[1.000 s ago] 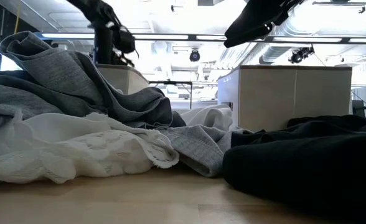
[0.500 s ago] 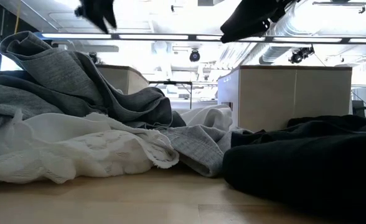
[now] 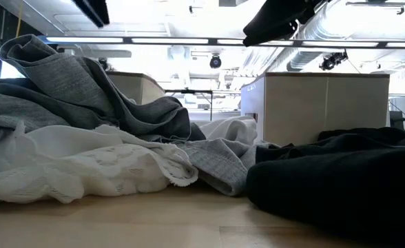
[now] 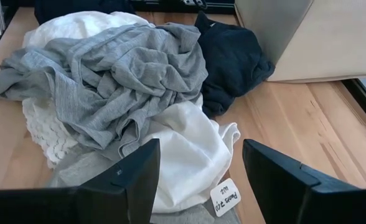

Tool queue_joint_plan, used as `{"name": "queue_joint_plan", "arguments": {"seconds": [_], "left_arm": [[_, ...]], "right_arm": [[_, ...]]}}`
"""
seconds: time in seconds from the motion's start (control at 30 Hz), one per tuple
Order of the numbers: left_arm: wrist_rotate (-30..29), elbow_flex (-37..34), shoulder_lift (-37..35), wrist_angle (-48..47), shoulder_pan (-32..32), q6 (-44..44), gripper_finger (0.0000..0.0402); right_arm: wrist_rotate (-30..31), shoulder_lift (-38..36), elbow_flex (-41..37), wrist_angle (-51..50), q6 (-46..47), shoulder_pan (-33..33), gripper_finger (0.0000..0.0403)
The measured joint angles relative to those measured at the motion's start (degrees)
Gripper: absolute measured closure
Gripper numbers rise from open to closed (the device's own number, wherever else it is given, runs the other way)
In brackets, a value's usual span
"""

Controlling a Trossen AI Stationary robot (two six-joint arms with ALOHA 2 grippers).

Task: Sort clothes
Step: Put the gray cloth into the right laundry organizer

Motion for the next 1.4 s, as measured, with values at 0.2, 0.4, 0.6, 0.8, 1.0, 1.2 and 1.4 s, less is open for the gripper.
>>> {"name": "queue_joint_plan", "arguments": {"seconds": [0.2, 0.4, 0.6, 0.8, 1.0, 1.2, 1.4], "left_arm": [[10.64, -19.57, -3.69, 22.82, -1.95, 1.83, 0.0215], [23.78, -35.84, -4.34, 48.5, -4.7, 21.37, 0.0215], [24.9, -45.31, -3.05, 64.7, -6.22, 26.58, 0.0215], [26.43, -47.55, -0.59, 64.96, -6.28, 26.76, 0.023], [29.1, -47.57, 6.12, 71.12, -6.31, 30.4, 0.0337], [29.11, -44.92, 6.16, 71.95, -6.33, 31.89, 0.0388], [23.57, -39.34, -2.64, 71.2, -6.33, 39.68, 0.0397]], "right_arm": [[-0.01, 0.0, 0.0, -1.16, -0.26, 0.02, 0.0185], [-0.03, 0.0, 0.0, -1.16, -0.44, 0.02, 0.0185], [-0.02, 0.0, 0.0, -0.5, -0.44, 0.02, 0.0185], [-0.03, 0.0, 0.02, 0.66, -0.46, -0.27, 0.0185], [2.32, 0.45, 0.04, 3.66, 0.26, -1.3, 0.0185], [-3.06, 5.54, 0.09, 8.67, -3.65, -1.57, 0.0185], [-12.69, 13.56, 0.07, 20.5, -11.59, -1.68, 0.0185]]}}
